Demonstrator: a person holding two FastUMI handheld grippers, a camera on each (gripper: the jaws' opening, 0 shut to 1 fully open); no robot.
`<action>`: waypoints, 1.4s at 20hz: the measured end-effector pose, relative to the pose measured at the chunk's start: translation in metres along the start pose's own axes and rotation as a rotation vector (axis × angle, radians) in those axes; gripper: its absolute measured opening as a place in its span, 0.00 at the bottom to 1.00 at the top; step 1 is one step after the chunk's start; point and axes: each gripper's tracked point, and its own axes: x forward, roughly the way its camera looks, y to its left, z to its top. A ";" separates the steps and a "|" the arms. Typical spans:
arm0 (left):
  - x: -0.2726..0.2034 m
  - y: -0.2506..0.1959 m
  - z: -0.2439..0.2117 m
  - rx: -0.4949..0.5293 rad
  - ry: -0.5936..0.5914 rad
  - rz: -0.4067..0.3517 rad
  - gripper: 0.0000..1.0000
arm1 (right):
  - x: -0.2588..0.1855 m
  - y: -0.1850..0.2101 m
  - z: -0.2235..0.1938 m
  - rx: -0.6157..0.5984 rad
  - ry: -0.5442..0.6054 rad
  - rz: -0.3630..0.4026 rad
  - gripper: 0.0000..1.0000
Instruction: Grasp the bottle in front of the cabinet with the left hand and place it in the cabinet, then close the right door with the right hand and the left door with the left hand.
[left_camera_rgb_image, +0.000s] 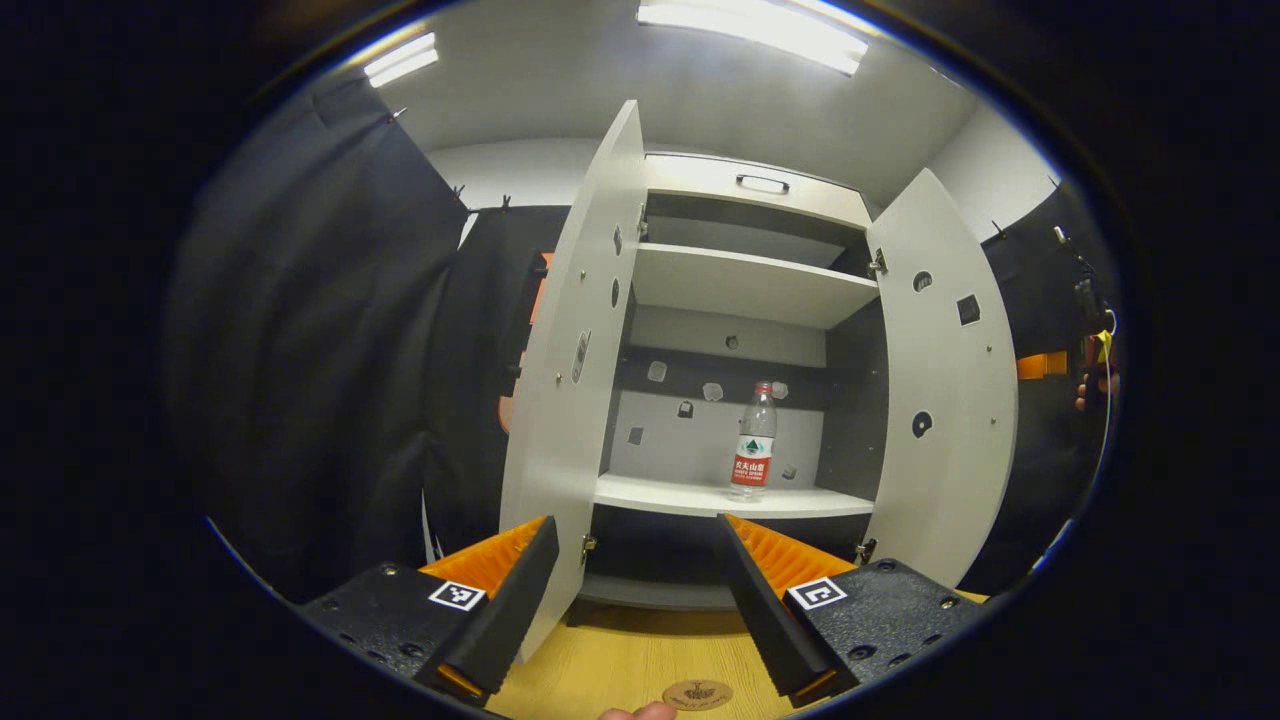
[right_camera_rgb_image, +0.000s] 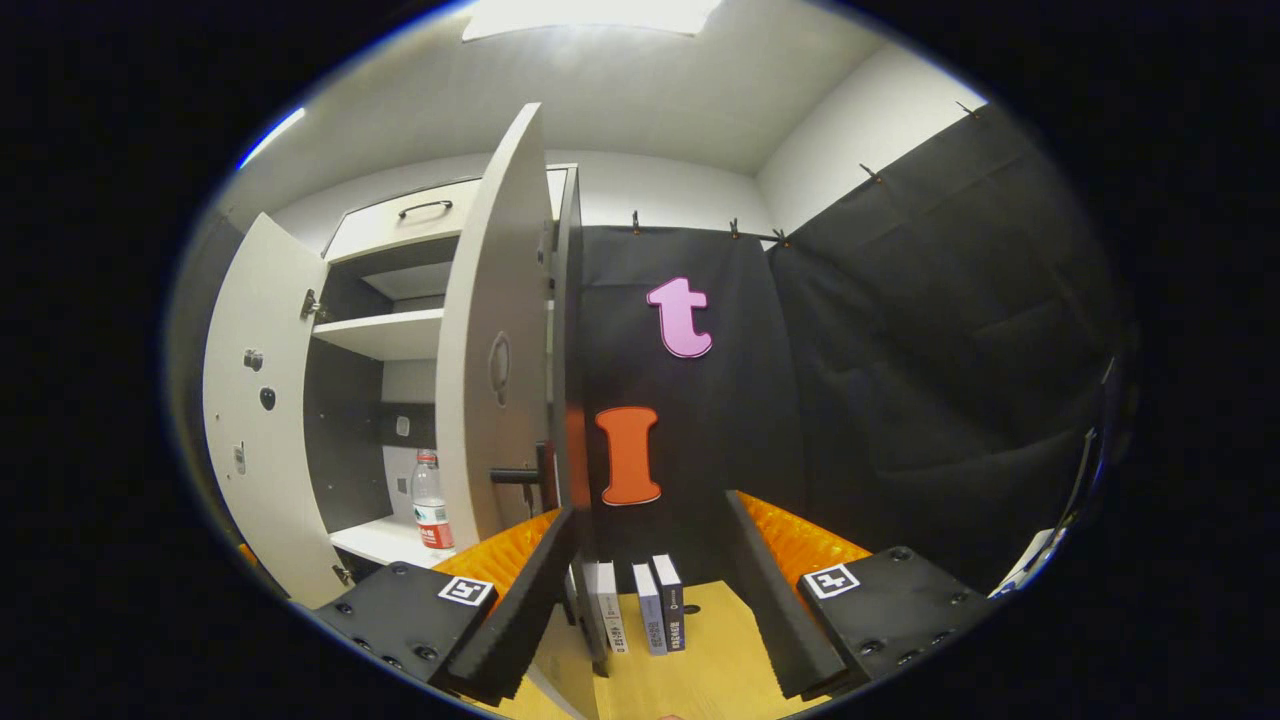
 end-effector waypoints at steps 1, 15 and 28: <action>0.002 0.002 -0.002 -0.006 0.002 -0.005 0.95 | 0.003 -0.002 0.000 -0.010 -0.006 -0.018 0.95; 0.034 -0.006 -0.007 -0.040 -0.006 -0.103 0.95 | -0.009 0.054 -0.005 0.004 0.000 0.029 0.85; 0.047 0.004 -0.006 -0.076 -0.012 -0.077 0.95 | -0.004 0.181 -0.028 0.033 0.070 0.256 0.85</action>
